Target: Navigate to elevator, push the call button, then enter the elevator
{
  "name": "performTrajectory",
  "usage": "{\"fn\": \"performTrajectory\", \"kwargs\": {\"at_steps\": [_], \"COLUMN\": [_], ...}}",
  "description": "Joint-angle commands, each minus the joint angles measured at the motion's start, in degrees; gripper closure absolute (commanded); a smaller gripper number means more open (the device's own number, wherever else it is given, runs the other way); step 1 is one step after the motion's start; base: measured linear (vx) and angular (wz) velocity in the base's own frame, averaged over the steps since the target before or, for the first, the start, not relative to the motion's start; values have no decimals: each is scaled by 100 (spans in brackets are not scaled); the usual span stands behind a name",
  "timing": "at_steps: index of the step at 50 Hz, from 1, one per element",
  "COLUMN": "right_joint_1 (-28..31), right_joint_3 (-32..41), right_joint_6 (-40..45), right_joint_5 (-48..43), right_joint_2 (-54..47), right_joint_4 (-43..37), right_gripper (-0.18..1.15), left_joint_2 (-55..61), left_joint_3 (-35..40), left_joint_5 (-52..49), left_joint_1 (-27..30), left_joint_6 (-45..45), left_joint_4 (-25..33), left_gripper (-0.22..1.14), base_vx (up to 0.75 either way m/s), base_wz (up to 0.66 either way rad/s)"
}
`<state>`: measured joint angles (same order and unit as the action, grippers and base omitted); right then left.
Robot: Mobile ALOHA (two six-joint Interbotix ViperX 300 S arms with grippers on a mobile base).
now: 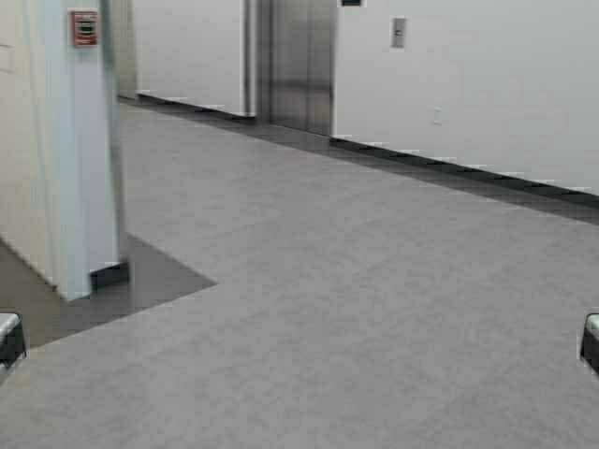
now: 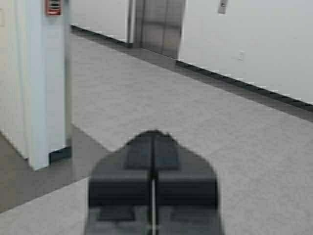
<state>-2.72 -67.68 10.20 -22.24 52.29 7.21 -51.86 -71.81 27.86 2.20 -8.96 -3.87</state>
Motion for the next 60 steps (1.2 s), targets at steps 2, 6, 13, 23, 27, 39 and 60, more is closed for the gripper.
{"fn": "performTrajectory", "kwargs": {"at_steps": [2, 6, 13, 23, 27, 39, 60], "right_joint_1": [9, 9, 9, 9, 9, 9, 9], "right_joint_3": [79, 79, 97, 105, 105, 105, 97], "right_joint_6": [0, 18, 18, 0, 0, 35, 211], "right_joint_5": [-62, -62, -97, -105, -114, -158, -299], "right_joint_2": [-79, -105, -97, -105, -105, -158, -123], "right_joint_4": [18, 18, 18, 18, 18, 18, 211], "right_gripper": [92, 92, 92, 92, 92, 92, 92], "left_joint_2": [62, 62, 79, 105, 88, -202, -510], "left_joint_3": [70, 53, 35, 0, 0, -123, -193], "left_joint_5": [44, 44, 53, 44, 44, 53, -26], "left_joint_1": [9, 9, 9, 9, 9, 9, 9], "left_joint_6": [9, 35, 9, 26, 26, 26, 35], "left_joint_4": [-9, -9, 0, -9, -9, -9, 9], "left_gripper": [88, 88, 89, 89, 88, 89, 89], "base_vx": [73, 73, 72, 72, 74, 75, 73], "base_wz": [-27, -28, -24, -16, -15, -22, -16]}}
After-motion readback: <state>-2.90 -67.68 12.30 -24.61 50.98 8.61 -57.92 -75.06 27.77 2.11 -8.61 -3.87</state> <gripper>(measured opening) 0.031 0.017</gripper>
